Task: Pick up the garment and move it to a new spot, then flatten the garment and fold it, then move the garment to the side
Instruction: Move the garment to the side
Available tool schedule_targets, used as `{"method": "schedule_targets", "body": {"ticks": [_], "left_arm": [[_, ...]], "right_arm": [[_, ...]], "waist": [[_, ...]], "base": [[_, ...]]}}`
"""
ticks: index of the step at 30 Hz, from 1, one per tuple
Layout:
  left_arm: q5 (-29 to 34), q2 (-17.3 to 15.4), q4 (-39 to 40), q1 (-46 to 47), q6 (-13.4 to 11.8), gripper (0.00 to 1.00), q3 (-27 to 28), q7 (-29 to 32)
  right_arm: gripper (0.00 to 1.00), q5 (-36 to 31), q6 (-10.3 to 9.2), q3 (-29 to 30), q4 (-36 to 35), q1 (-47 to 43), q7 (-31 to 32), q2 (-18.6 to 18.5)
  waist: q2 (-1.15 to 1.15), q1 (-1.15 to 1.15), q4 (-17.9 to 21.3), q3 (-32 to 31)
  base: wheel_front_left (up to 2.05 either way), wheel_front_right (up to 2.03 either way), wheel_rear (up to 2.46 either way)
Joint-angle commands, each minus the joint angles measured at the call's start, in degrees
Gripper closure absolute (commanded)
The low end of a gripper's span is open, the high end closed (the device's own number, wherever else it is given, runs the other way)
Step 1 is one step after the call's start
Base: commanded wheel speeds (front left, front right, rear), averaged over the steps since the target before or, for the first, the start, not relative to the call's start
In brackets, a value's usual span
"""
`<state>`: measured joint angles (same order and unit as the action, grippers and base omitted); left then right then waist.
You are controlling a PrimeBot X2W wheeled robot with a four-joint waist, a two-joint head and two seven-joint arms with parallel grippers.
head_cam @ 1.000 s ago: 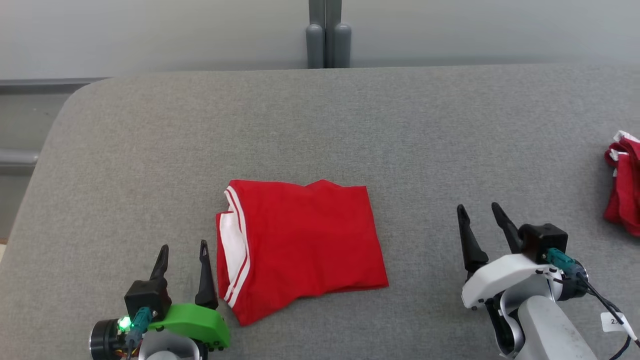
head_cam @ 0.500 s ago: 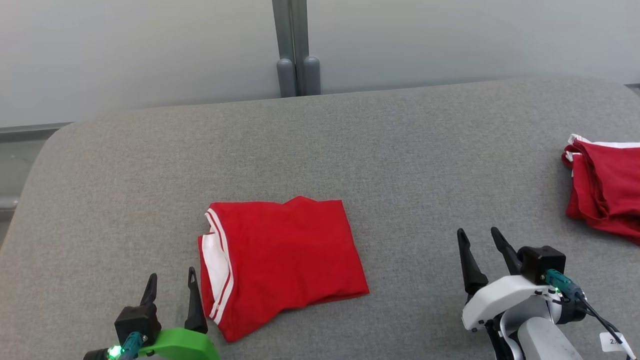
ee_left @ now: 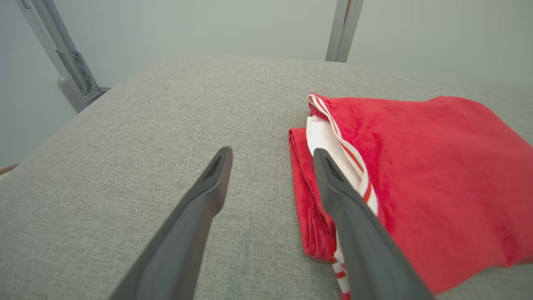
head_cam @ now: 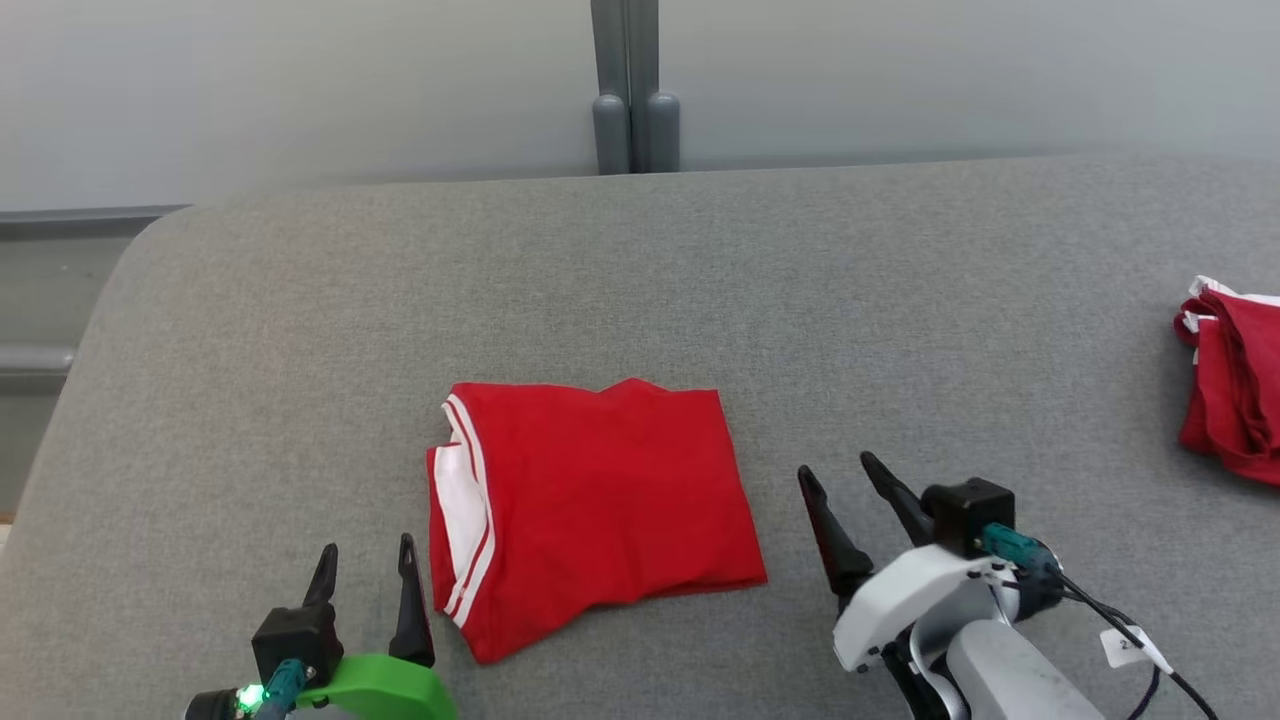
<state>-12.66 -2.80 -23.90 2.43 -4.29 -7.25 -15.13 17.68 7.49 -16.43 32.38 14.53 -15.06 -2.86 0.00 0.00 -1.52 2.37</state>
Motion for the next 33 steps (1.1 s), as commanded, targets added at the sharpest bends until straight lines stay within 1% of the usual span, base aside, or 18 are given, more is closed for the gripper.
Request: {"method": "schedule_targets", "body": {"ticks": [1, 3, 6, 10, 11, 17, 18, 19, 20, 23, 27, 29, 33], "left_arm": [[-0.1, -0.2, 0.0, 1.3, 0.0, 0.00, -0.2, 0.0], [-0.2, -0.2, 0.0, 1.7, -0.3, 0.00, -0.7, 0.0], [0.0, -0.2, -0.1, 2.4, -0.2, 0.00, -1.3, 0.0], [-0.5, -0.2, 0.0, 2.7, -0.4, 0.00, -1.2, 0.0], [-0.2, -0.2, 0.0, 2.8, -0.5, 0.00, -1.2, 0.0], [-0.4, -0.2, 0.0, 3.3, -0.4, 0.00, -1.5, 0.0], [-0.4, -0.2, 0.1, 3.3, -0.5, 0.00, -1.6, 0.0], [-0.5, -0.2, 0.2, 3.4, -0.7, 0.00, -1.6, 0.0], [-0.6, -0.2, 0.3, 3.4, -0.8, 0.00, -1.6, 0.0], [-0.6, -0.2, 0.5, 3.5, -0.8, 0.00, -1.4, 0.0], [-0.4, -0.2, 0.6, 3.3, -0.5, 0.00, -1.4, 0.0], [-0.2, -0.2, 0.7, 3.1, -0.4, 0.00, -1.3, 0.0], [0.0, -0.2, 0.5, 3.3, 0.1, 0.00, -1.4, 0.0]], "right_arm": [[0.00, 1.1, -0.01, -1.8, 0.8, 1.8, -0.1, -0.1], [0.00, 2.2, -0.01, -4.1, 2.2, 3.6, -0.1, -0.2], [0.00, 3.4, -0.01, -5.8, 5.2, 6.5, -0.1, -0.2], [0.00, 5.8, -0.01, -5.9, 9.6, 8.9, -0.1, -0.2], [0.00, 5.1, -0.01, -6.2, 11.1, 9.6, -0.1, -0.2], [0.00, 6.0, -0.01, -7.1, 19.2, 11.9, -0.1, -0.2], [0.09, 6.3, -0.01, -7.7, 20.2, 12.1, -0.1, -0.2], [0.51, 6.2, -0.01, -8.0, 20.9, 12.5, -0.1, -0.2], [1.00, 6.1, -0.01, -8.0, 21.8, 12.9, 0.0, -0.2], [1.00, 6.2, -0.07, -7.5, 23.1, 13.5, 0.0, -0.2], [1.00, 5.1, -0.08, -4.7, 21.1, 14.9, -0.1, -0.4], [1.00, 4.4, -0.06, -3.5, 19.8, 15.0, -0.1, -0.3], [1.00, 2.4, -0.05, -2.2, 17.5, 14.6, -0.1, -0.3]], "waist": [[0.00, 0.00, -2.2, 1.6], [0.00, 0.00, -3.6, 2.2], [0.00, 0.00, -5.9, 3.1], [0.00, 0.00, -8.3, 3.9], [0.00, 0.00, -8.9, 4.2], [0.00, 0.00, -10.9, 5.1], [0.00, 0.00, -11.0, 5.1], [0.00, 0.00, -11.1, 5.3], [0.00, 0.00, -11.0, 5.4], [0.00, 0.00, -10.3, 5.5], [0.00, 0.00, -7.8, 5.1], [0.00, 0.00, -5.6, 4.8], [0.00, 0.00, 0.1, 4.1]], "base": [[0.00, 0.00, 0.00], [0.00, 0.00, 0.00], [0.00, 0.00, 0.00], [0.00, 0.00, 0.00], [0.00, 0.00, 0.00], [0.00, 0.00, 0.00], [0.00, 0.00, 0.00], [0.00, 0.00, 0.00], [0.00, 0.00, 0.00], [0.00, 0.00, 0.00], [0.00, 0.00, 0.00], [0.00, 0.00, 0.00], [0.00, 0.00, 0.00]]}}
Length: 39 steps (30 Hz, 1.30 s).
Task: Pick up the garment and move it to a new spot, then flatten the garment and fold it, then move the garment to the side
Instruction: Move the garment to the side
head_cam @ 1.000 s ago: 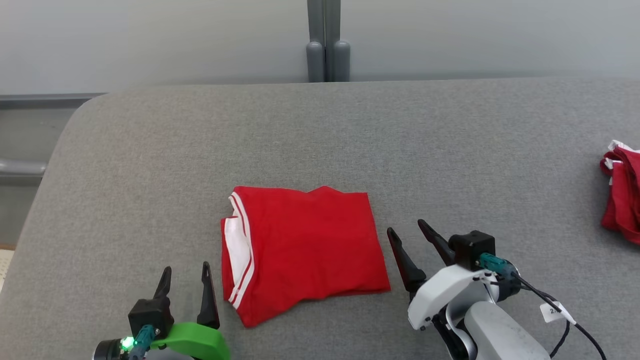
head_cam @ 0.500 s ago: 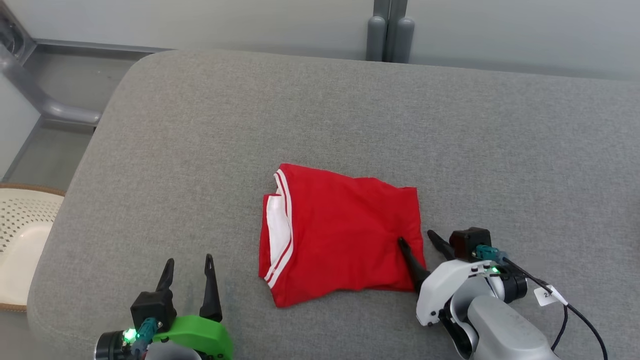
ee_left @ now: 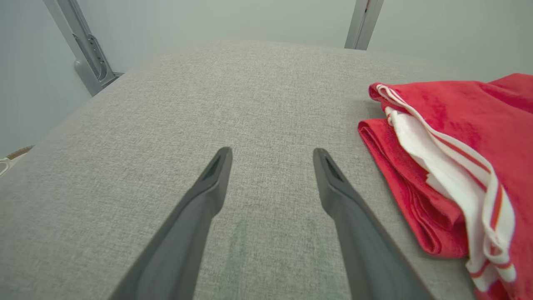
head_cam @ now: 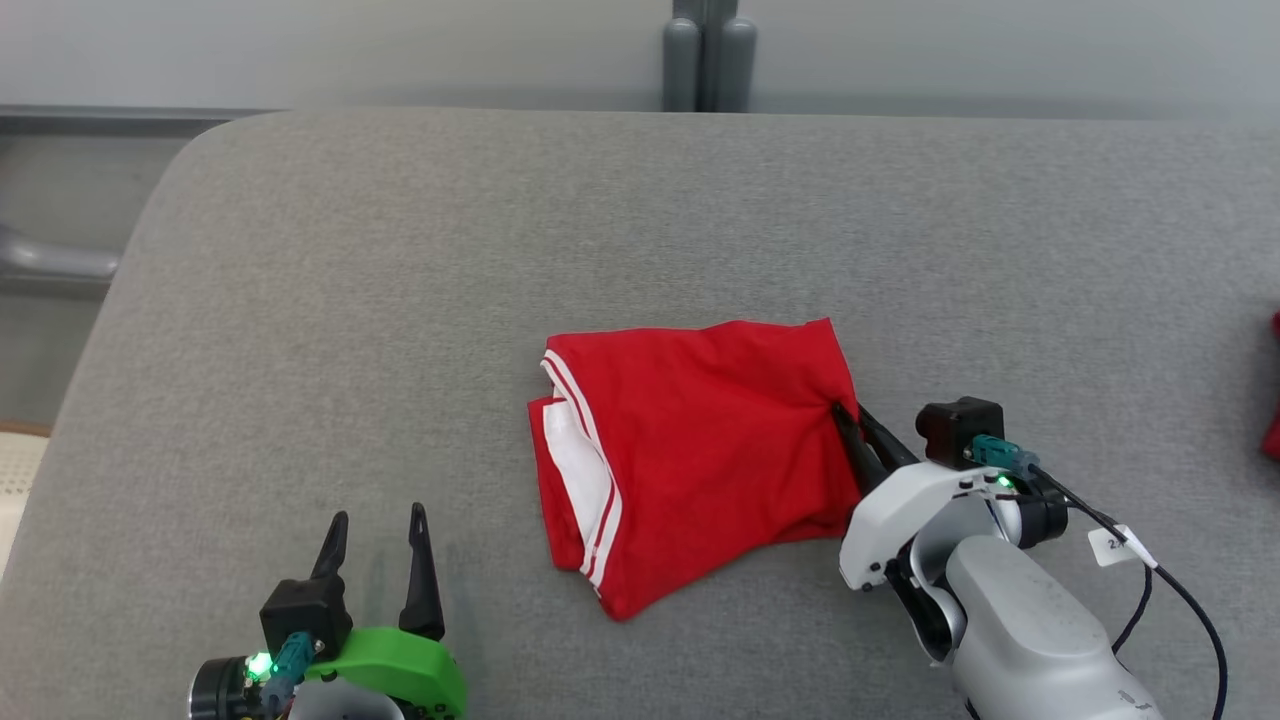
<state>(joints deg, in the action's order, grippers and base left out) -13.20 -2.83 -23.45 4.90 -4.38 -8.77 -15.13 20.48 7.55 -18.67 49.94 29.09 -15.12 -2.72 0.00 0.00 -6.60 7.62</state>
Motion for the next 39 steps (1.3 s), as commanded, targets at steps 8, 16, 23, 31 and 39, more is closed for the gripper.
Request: {"method": "schedule_targets", "body": {"ticks": [8, 16, 23, 31, 39], "left_arm": [[0.2, -0.2, -0.3, 2.0, 0.4, 0.00, -0.7, 0.0], [-0.3, -0.2, -0.8, 2.8, 0.3, 0.00, -1.4, 0.0], [0.4, -0.2, -1.4, 3.5, 0.8, 0.00, -1.9, 0.0], [1.7, -0.3, -1.9, 4.6, 1.3, 0.00, -2.2, 0.0], [5.0, -0.2, -2.4, 6.2, 2.2, 0.00, -2.6, 0.0]], "right_arm": [[1.00, -2.4, -0.12, 1.5, -3.6, -2.1, 0.0, -0.3], [1.00, -1.8, -0.12, 1.3, -6.3, -4.4, 0.0, -0.3], [1.00, -0.7, -0.12, 2.3, -7.9, -5.2, 0.0, -0.3], [1.00, -1.2, -0.11, 2.9, -9.1, -2.1, 0.0, -0.9], [1.00, -4.7, -0.11, 3.6, -5.2, 7.7, 0.0, -3.4]], "waist": [[0.00, 0.00, 19.9, -2.0], [0.00, 0.00, 32.1, -1.6], [0.00, 0.00, 36.9, -0.4], [0.00, 0.00, 35.2, 1.6], [0.00, 0.00, 29.9, 4.7]], "base": [[0.00, 0.00, 0.00], [0.00, 0.00, 0.00], [0.00, 0.00, 0.00], [0.00, 0.00, 0.00], [0.00, 0.00, 0.00]]}}
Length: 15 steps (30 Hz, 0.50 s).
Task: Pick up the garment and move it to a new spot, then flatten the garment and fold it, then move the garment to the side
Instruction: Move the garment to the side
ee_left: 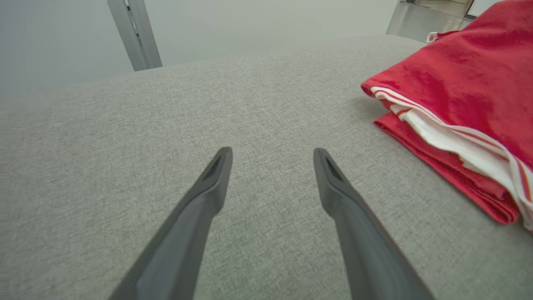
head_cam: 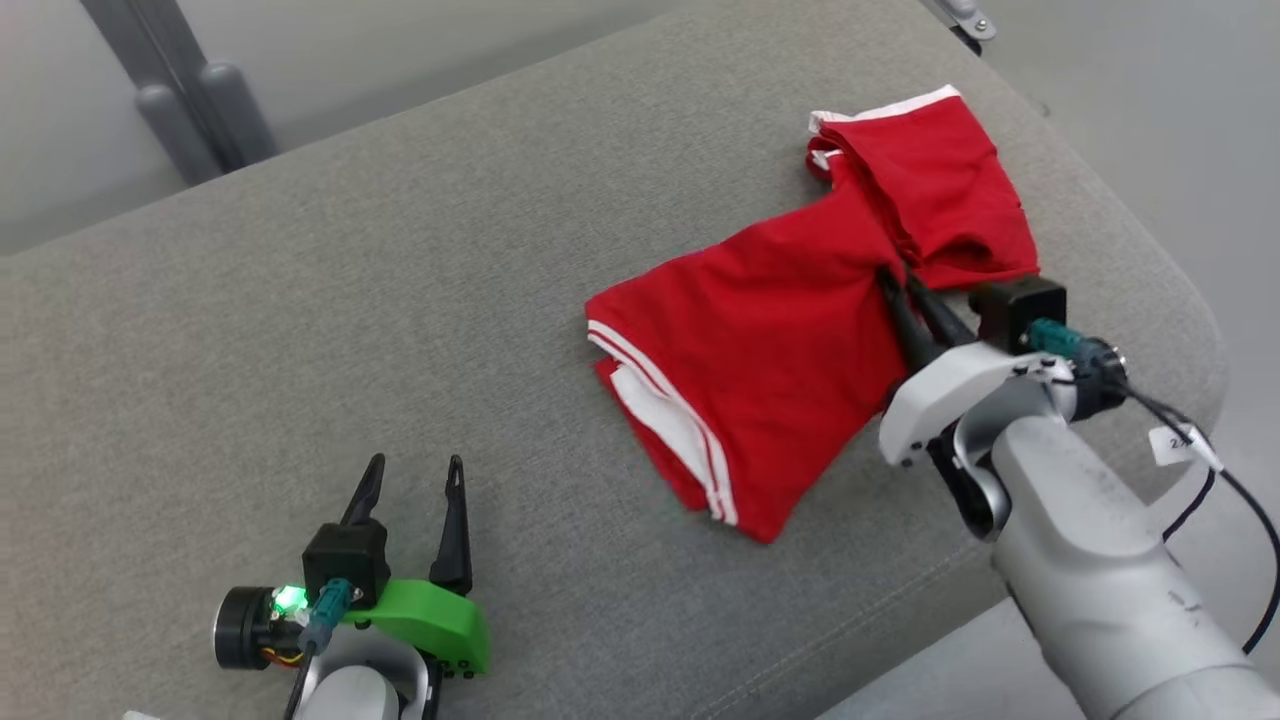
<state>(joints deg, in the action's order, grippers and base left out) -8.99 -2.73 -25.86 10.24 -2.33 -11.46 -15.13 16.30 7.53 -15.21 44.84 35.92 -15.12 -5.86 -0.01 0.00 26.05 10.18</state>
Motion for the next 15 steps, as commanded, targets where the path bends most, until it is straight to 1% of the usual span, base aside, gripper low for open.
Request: {"method": "schedule_targets", "body": {"ticks": [1, 6, 8, 11, 15], "left_arm": [[0.9, -0.3, 0.0, 1.2, 0.3, 0.00, -0.2, 0.0], [1.8, -0.3, 0.0, 2.4, 0.8, 0.00, -0.2, 0.0], [2.0, -0.3, 0.2, 2.7, 0.8, 0.00, -0.3, 0.0], [2.1, -0.3, 0.3, 3.3, 0.8, 0.00, -0.2, 0.0], [2.4, -0.3, 0.3, 4.2, 0.8, 0.00, -0.3, 0.0]], "right_arm": [[1.00, -0.9, -0.10, 0.9, 0.6, 2.6, 0.0, -0.9], [1.00, -4.8, -0.10, 5.4, 5.4, 9.5, 0.0, -5.3], [1.00, -6.3, -0.10, 7.6, 7.2, 11.8, 0.0, -7.6], [1.00, -9.6, -0.10, 12.0, 10.6, 14.5, 0.0, -12.0], [1.00, -14.6, -0.10, 17.8, 15.2, 16.8, 0.0, -16.5]], "waist": [[0.01, 0.00, -3.8, 2.7], [0.01, 0.00, -7.5, 4.8], [0.01, 0.00, -8.6, 5.7], [0.01, 0.00, -10.2, 6.9], [0.01, 0.00, -12.1, 8.3]], "base": [[0.00, 0.00, 0.00], [0.00, 0.00, 0.00], [0.00, 0.00, 0.00], [0.00, 0.00, 0.00], [0.00, 0.00, 0.00]]}}
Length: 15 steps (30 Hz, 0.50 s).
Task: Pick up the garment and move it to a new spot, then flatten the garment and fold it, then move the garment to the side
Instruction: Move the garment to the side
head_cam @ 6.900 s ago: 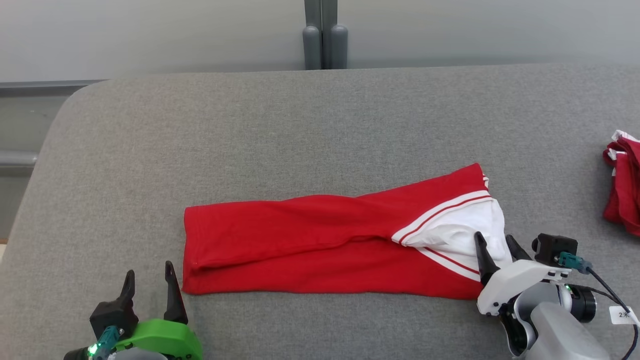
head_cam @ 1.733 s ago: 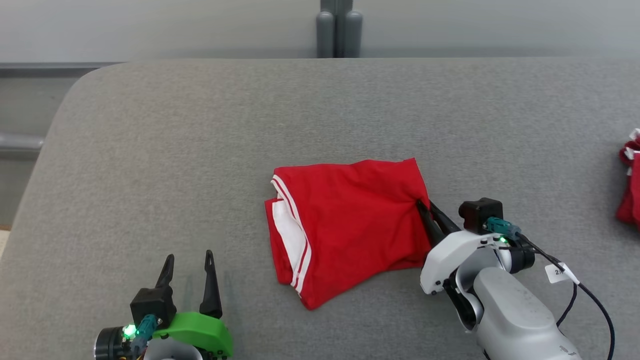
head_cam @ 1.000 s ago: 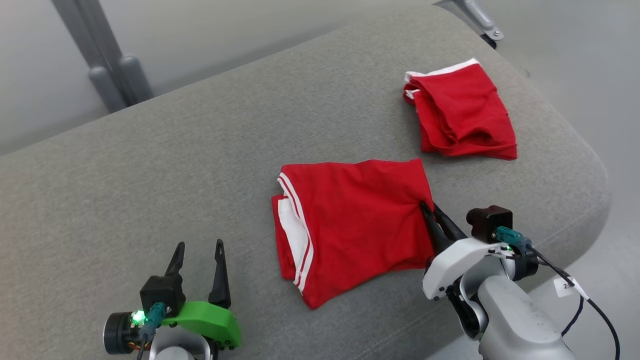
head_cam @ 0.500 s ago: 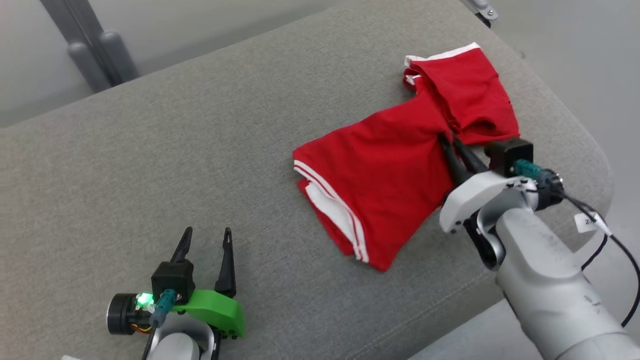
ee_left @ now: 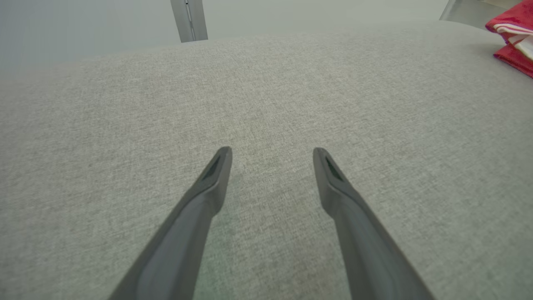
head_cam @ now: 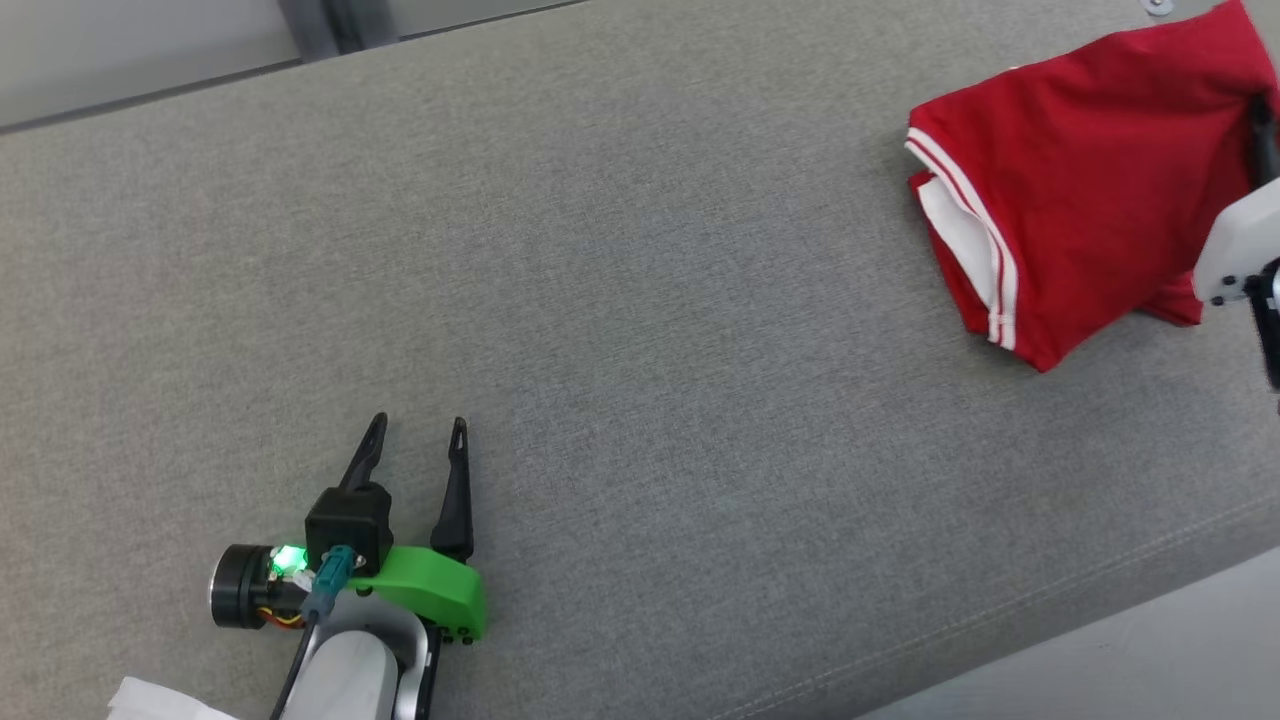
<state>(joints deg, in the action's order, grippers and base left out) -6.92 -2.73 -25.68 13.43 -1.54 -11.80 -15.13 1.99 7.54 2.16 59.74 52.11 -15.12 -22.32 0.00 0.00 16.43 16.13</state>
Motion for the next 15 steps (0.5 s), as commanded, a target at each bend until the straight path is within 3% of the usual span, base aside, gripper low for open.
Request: {"method": "schedule_targets", "body": {"ticks": [1, 2, 3, 4, 5, 11, 15], "left_arm": [[0.3, -0.3, 0.2, 1.2, 0.0, 0.00, 0.1, 0.0], [0.4, -0.3, 0.2, 1.4, 0.0, 0.00, 0.1, 0.0], [0.5, -0.3, 0.2, 1.6, 0.0, 0.00, 0.1, 0.0], [0.5, -0.3, 0.2, 1.8, -0.1, 0.00, 0.2, 0.0], [0.5, -0.3, 0.1, 2.0, -0.2, 0.00, 0.3, 0.0], [0.9, -0.3, -0.3, 1.9, -1.2, 0.00, 0.9, 0.0], [0.5, -0.3, -0.2, 1.3, -1.6, 0.00, 1.2, 0.0]], "right_arm": [[1.00, -1.4, -0.11, 2.1, 1.2, 0.9, 0.0, -0.9], [1.00, -2.9, -0.11, 4.2, 2.1, 1.3, 0.0, -1.9], [0.86, -4.0, -0.11, 6.3, 3.0, 1.3, 0.0, -2.6], [0.15, -5.4, -0.11, 9.0, 3.6, 1.4, 0.0, -3.2], [0.00, -6.6, -0.11, 11.2, 3.1, 1.5, 0.0, -3.5], [0.00, -13.4, -0.10, 20.5, -6.2, -1.6, 0.0, 3.3], [0.00, -13.9, -0.10, 19.6, -12.7, -4.9, 0.0, 8.8]], "waist": [[0.00, 0.00, -2.8, 2.6], [0.00, 0.00, -3.2, 2.9], [0.00, 0.00, -3.5, 3.2], [0.00, 0.00, -3.8, 3.5], [0.00, 0.00, -4.0, 3.6], [0.00, 0.00, -4.7, 3.6], [0.00, 0.00, -4.7, 2.8]], "base": [[0.00, 0.00, 0.00], [0.00, 0.00, 0.00], [0.00, 0.00, 0.00], [0.00, 0.00, 0.00], [0.00, 0.00, 0.00], [0.00, 0.00, 0.00], [0.00, 0.00, 0.00]]}}
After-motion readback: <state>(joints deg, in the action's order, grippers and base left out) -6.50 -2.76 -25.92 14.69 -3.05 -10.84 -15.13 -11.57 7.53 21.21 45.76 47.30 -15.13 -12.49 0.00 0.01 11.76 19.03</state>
